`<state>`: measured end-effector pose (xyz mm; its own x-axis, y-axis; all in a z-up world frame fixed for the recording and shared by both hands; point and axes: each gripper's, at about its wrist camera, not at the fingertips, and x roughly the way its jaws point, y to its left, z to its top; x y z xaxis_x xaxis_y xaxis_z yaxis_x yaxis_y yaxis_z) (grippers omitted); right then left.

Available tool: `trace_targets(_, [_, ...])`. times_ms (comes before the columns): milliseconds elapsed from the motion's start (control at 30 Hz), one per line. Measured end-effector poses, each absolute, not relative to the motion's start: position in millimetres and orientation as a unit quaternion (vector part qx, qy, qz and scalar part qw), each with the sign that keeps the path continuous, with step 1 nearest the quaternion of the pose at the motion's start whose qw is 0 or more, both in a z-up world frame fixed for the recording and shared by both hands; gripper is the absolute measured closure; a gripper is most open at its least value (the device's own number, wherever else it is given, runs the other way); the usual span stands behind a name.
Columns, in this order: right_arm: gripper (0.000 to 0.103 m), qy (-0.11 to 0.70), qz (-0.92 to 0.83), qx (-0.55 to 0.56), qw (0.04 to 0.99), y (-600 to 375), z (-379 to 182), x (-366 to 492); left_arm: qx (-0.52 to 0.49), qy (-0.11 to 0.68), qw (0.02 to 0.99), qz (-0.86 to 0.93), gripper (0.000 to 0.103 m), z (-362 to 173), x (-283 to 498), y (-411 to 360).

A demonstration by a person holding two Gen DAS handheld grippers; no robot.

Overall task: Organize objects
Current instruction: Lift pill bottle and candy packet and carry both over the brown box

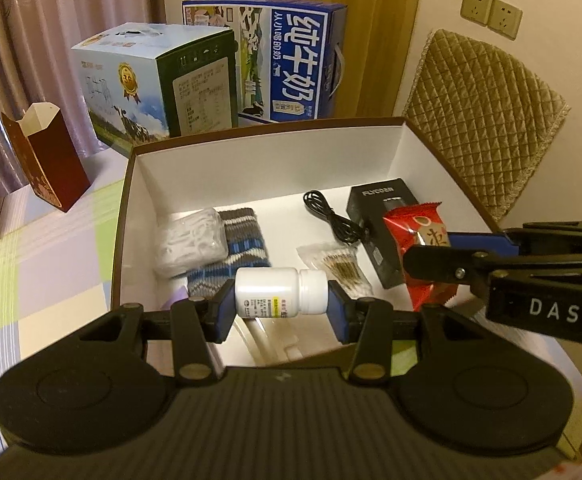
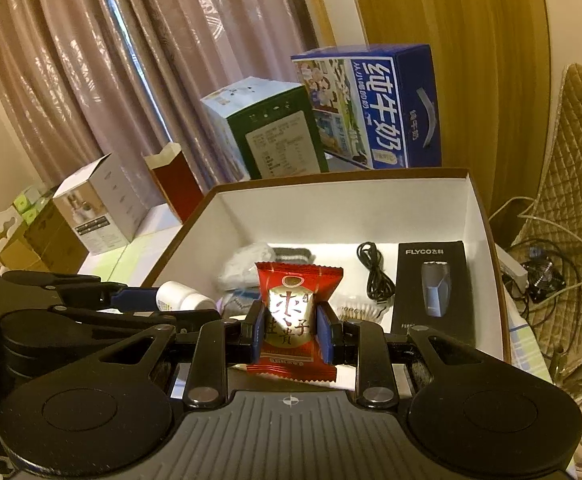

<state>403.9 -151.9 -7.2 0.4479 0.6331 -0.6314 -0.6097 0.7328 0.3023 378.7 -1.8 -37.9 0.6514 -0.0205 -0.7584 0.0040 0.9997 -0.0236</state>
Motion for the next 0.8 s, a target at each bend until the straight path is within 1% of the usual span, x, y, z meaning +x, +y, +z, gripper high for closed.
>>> trace_targets(500, [0.078, 0.408, 0.334, 0.026, 0.849, -131.3, -32.6, 465.1, 0.011, 0.442, 0.897, -0.003, 0.062, -63.0, 445.1, 8.4])
trace_targets(800, [0.078, 0.448, 0.318, 0.040, 0.835, -118.4, -53.8, 496.5, 0.011, 0.471, 0.882, 0.003, 0.062, -87.7, 478.0, 17.0])
